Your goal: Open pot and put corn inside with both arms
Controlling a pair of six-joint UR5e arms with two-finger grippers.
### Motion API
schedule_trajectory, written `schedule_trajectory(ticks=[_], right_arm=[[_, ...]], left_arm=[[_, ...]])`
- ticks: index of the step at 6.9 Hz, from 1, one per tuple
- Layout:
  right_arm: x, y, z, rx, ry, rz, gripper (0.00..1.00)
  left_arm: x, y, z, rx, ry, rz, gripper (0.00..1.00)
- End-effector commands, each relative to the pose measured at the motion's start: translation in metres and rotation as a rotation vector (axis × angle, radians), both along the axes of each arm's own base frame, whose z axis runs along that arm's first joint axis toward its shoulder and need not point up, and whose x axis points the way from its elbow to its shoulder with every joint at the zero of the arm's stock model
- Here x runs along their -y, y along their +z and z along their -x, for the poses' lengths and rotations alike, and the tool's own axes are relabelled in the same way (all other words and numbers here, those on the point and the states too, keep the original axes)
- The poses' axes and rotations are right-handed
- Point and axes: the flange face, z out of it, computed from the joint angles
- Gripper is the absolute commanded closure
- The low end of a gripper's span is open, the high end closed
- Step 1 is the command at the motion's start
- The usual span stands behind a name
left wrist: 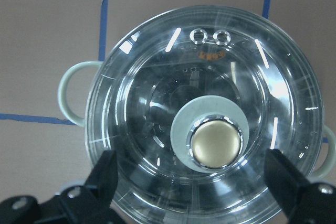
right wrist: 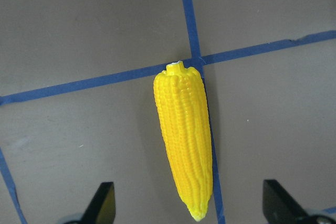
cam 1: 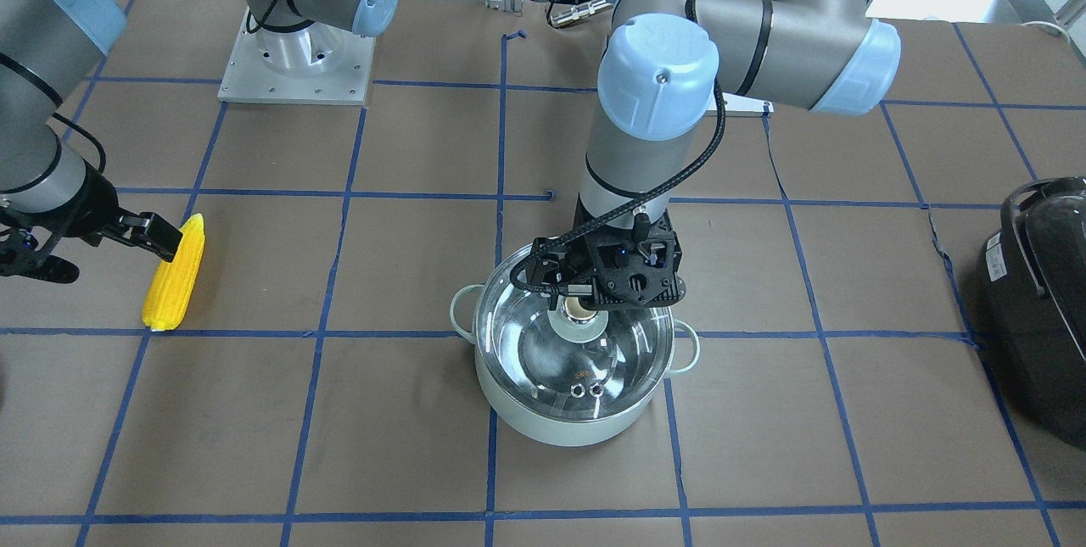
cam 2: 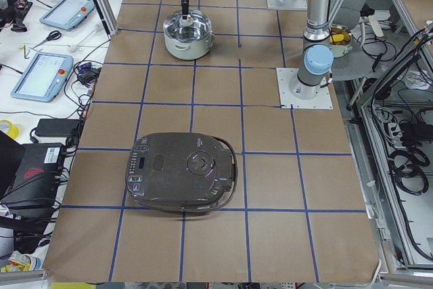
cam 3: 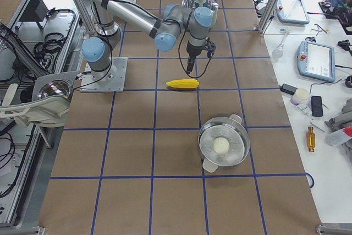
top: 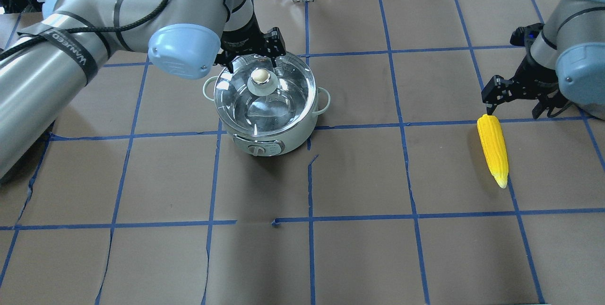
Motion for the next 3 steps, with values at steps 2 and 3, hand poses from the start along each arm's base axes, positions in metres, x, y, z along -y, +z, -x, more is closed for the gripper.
schedule_trajectory(ticks=[2,3], right_arm=[[-0.016,-0.058,0.007,0.027,-0.042,-0.052,0.00],[-0.016,-0.065,0.007,0.035,-0.029,-0.059,0.00]], left_arm=[[0.010,-0.024,0.008,-0.001,-0.009,-0.001,0.07],[0.010,-0.029,0.008,0.002,-0.027,-0.010,0.13]])
